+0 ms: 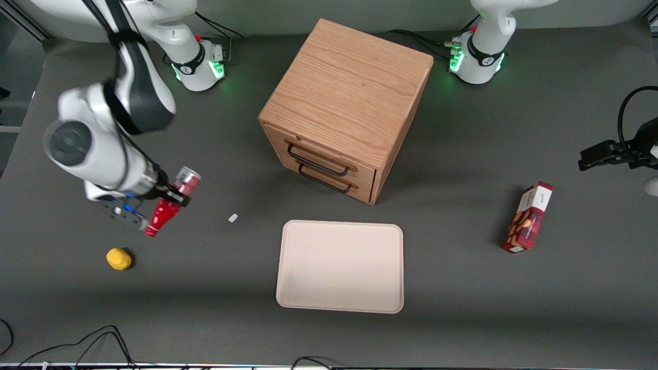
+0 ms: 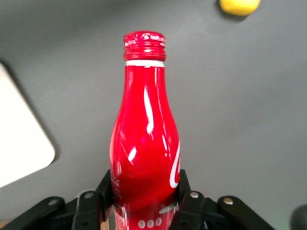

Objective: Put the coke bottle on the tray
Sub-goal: 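Lift the bottle off the table with the right gripper, then carry the bottle over the cream tray with the right gripper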

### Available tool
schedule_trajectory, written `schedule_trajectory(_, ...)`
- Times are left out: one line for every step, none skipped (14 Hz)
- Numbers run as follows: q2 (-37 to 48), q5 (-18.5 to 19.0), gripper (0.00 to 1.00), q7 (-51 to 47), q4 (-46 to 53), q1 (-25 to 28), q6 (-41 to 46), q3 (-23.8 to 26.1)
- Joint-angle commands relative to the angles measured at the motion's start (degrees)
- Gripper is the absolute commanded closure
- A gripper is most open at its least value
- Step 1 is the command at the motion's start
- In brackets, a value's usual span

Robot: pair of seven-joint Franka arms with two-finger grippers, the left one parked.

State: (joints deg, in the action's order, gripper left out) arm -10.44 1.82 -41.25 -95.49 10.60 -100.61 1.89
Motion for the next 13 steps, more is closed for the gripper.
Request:
schedule_trajectory(-5.01, -2.51, 1.00, 3.62, 17.13, -0.59, 12.33, 0.31)
schedule_trajectory(-7.03, -2.52, 1.00, 3.72, 21.62, -0.59, 15.59, 0.40)
schedule_trajectory(-9.14, -2.43, 1.00, 3.81, 25.06, -0.06, 17.80, 0.57)
schedule_trajectory(-11.77, -2.43, 1.00, 3.81, 28.83, 0.38, 18.52, 0.66)
schedule_trajectory(-14.75, -2.52, 1.00, 3.81, 32.44, 0.56, 18.61, 0.75)
schedule_trajectory(-18.26, -2.43, 1.00, 4.50, 35.43, 1.86, 18.61, 0.93)
schedule_trajectory(-22.47, -2.26, 1.00, 6.34, 39.38, 4.14, 18.53, 0.58)
schedule_trajectory(-26.95, -2.26, 1.00, 6.44, 43.59, 6.16, 18.09, 0.40)
schedule_trajectory(-30.48, -2.26, 1.00, 6.53, 46.33, 7.31, 16.78, 0.66)
schedule_trajectory(-33.30, -2.34, 1.00, 6.45, 47.14, 8.54, 13.29, 0.92)
schedule_trajectory(-34.89, -2.34, 1.00, 6.44, 46.98, 10.30, 9.07, 0.84)
schedule_trajectory(-37.78, -2.34, 1.00, 6.44, 46.98, 11.44, 5.29, 0.93)
schedule_trajectory(-40.07, -2.43, 1.00, 6.44, 46.98, 12.59, 1.51, 0.93)
